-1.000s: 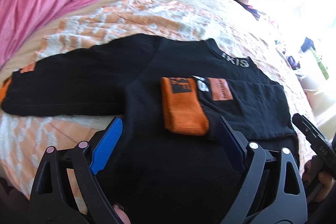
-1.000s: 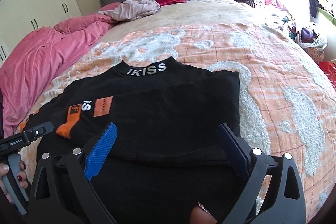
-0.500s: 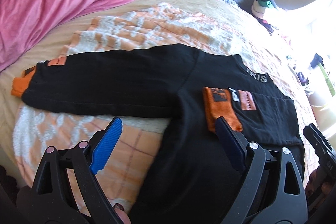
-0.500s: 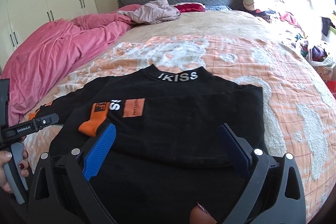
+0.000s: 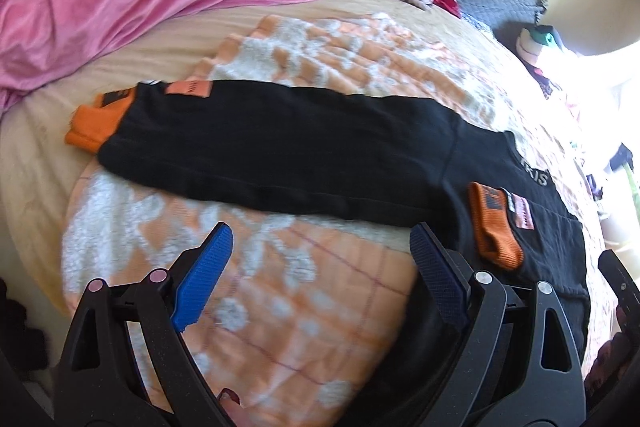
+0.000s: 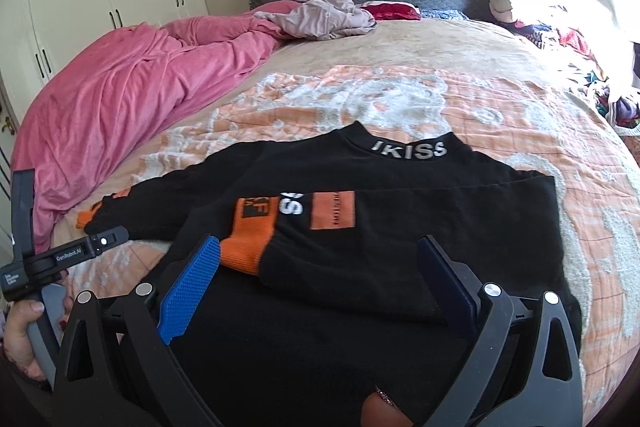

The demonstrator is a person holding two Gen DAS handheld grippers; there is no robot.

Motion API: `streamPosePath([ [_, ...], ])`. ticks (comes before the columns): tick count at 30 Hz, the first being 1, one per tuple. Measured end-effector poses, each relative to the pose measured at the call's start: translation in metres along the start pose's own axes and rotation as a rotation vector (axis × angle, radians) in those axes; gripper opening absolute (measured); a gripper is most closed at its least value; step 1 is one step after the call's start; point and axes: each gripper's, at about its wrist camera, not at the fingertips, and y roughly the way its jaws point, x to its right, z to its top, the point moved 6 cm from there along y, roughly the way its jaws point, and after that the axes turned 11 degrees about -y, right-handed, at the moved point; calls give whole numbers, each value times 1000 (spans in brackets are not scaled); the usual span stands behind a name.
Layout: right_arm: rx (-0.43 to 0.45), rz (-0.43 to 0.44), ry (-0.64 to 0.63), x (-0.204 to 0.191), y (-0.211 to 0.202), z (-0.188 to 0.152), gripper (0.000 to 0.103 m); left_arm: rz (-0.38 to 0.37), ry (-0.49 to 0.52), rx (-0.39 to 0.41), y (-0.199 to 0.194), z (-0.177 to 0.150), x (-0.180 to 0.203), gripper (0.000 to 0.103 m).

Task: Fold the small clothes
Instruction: 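Move the left tool to the other sleeve and grasp its orange cuff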

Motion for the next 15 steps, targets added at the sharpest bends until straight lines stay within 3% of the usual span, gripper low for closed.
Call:
streamPosePath([
  [5,6,-2,-49,-29,2,9,98,-14,-60,15,-5,8,-24,89],
  [15,-12,15,-139,-77,9,14,98,-16,-139,16,-5,18,-60,89],
])
